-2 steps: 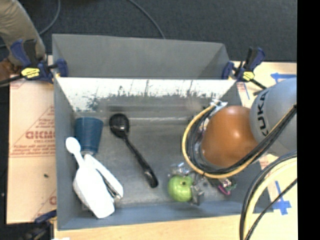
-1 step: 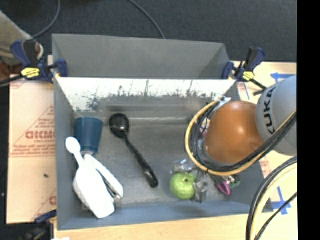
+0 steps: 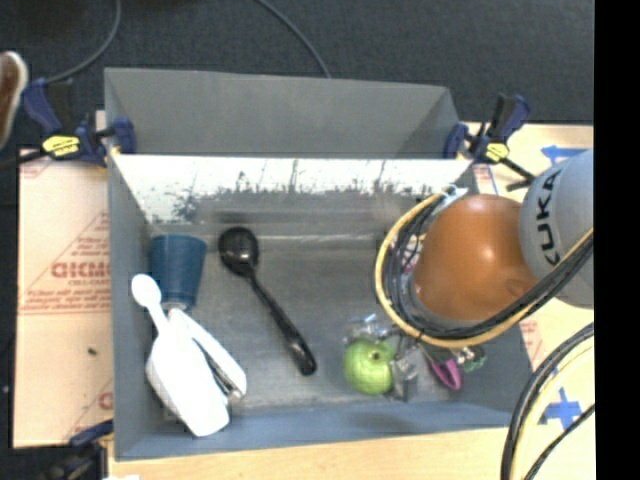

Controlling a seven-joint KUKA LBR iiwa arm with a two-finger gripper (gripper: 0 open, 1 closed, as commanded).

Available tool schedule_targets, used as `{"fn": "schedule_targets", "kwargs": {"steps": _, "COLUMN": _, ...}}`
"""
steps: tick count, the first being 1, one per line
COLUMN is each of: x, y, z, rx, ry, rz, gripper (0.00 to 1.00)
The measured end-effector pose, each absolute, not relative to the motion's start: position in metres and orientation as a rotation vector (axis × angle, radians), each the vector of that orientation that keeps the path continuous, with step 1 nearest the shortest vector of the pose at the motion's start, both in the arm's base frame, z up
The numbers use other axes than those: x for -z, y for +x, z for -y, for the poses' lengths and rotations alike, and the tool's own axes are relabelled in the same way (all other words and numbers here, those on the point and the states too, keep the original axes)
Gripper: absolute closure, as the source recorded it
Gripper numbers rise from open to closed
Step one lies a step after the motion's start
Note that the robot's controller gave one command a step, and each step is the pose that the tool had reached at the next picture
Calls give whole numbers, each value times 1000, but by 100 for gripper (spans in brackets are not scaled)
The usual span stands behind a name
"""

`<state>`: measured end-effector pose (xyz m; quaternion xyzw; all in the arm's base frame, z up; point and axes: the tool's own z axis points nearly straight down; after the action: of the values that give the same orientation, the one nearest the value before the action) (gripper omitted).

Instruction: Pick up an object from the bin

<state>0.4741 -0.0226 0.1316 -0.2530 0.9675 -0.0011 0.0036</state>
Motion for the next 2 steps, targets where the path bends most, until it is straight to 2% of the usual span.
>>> {"fn": "schedule_targets", "kwargs": {"steps": 2, "x": -149, "y": 474, "z": 23, "rx": 4, "ry": -791, "rz": -3032, "gripper": 100}}
